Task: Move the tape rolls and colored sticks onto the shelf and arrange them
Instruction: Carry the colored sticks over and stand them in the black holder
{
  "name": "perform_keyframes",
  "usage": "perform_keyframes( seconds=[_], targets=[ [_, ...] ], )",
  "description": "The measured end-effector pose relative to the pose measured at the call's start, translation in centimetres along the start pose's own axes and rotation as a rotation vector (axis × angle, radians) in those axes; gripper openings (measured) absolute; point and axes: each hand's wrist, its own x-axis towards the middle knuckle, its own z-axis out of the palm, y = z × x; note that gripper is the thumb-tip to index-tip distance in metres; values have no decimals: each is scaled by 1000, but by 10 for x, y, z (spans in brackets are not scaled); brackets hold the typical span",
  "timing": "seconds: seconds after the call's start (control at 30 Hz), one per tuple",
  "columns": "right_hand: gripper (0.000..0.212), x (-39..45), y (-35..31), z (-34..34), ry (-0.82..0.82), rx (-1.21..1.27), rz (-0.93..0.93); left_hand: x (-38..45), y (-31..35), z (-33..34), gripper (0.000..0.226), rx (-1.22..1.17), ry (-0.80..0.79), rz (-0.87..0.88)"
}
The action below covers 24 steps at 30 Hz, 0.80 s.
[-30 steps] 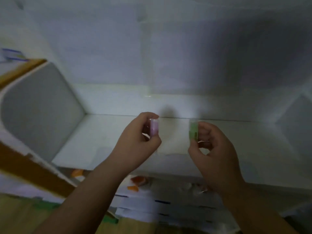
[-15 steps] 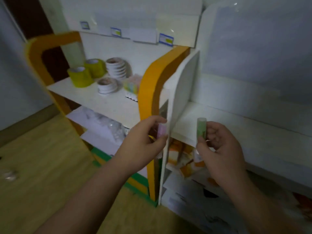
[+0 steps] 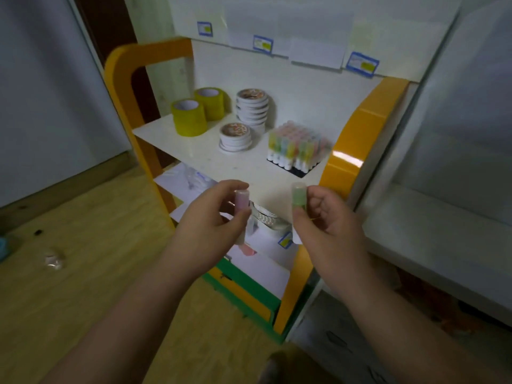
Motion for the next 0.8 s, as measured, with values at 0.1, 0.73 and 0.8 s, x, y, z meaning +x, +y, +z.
perform_keyframes(
  seconds=[0.1,0.73,0.8],
  targets=[
    [16,26,6,22,-22,39,22,20,-15,-8,30,22,18,1],
    [19,137,58,87,295,104,182,215,-74,-9,40,-67,-187,218],
    [18,145,64,86,349,38,181,241,-74,7,39,-87,-254,313]
  ],
)
